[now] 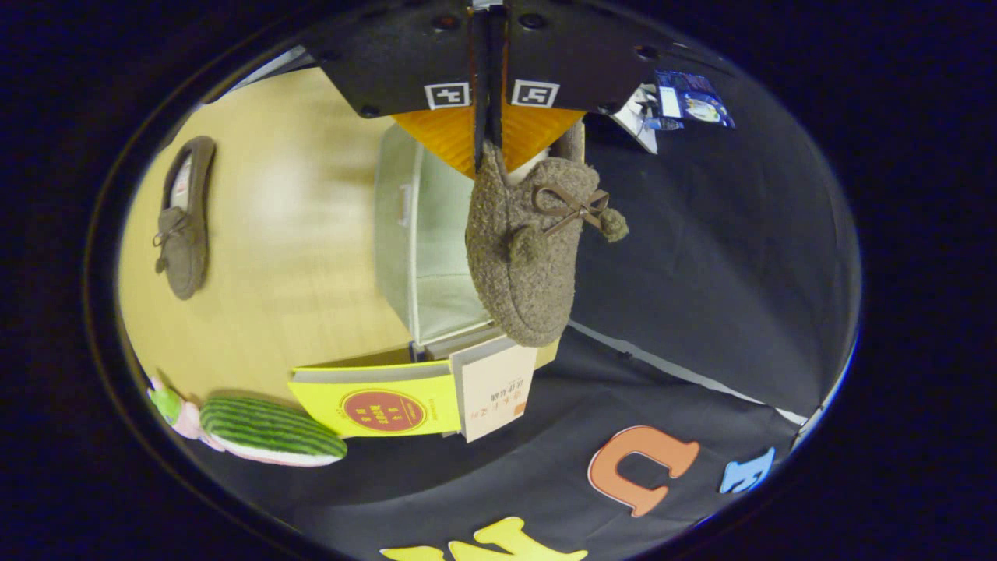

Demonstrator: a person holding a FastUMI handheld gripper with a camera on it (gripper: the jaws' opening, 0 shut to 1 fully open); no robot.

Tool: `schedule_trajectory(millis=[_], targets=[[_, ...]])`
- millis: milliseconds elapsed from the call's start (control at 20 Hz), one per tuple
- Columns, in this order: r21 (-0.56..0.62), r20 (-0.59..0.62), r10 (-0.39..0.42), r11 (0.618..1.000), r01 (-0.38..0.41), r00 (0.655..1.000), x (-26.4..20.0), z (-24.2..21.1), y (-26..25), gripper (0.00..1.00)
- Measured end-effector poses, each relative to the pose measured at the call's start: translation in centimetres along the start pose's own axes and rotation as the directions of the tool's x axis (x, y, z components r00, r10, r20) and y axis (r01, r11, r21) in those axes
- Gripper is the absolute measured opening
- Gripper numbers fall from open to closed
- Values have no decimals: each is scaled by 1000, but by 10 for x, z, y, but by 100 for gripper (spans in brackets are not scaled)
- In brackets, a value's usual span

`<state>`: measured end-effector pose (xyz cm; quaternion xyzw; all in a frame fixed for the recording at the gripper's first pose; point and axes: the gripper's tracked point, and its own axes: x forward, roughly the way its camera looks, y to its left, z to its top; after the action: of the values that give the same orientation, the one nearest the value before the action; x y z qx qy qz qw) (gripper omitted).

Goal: Open the storage box then place both shoes into the box .Put the left shoe in first, then the right shoe, with the right side of both shoes facing outward in a uniform manner.

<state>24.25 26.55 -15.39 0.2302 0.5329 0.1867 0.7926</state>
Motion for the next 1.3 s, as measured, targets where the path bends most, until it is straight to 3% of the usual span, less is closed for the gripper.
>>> schedule_trajectory(millis=[500, 600, 650, 850, 950, 1100, 1300], targets=[[-4, -26, -123, 992, 123, 992, 112, -28, 2, 6], [-13, -42, -116, 993, 115, 992, 125, -35, 4, 7], [-15, -63, -115, 993, 114, 991, 128, -40, 4, 14], [-168, -32, -110, 980, 103, 993, 91, -38, 14, 100], [-237, 32, -142, 961, 145, 989, 62, -32, 11, 100], [-292, 86, -121, 946, 141, 989, 14, -33, 14, 100], [-310, 159, -155, 930, 199, 975, -38, -27, -21, 100]])
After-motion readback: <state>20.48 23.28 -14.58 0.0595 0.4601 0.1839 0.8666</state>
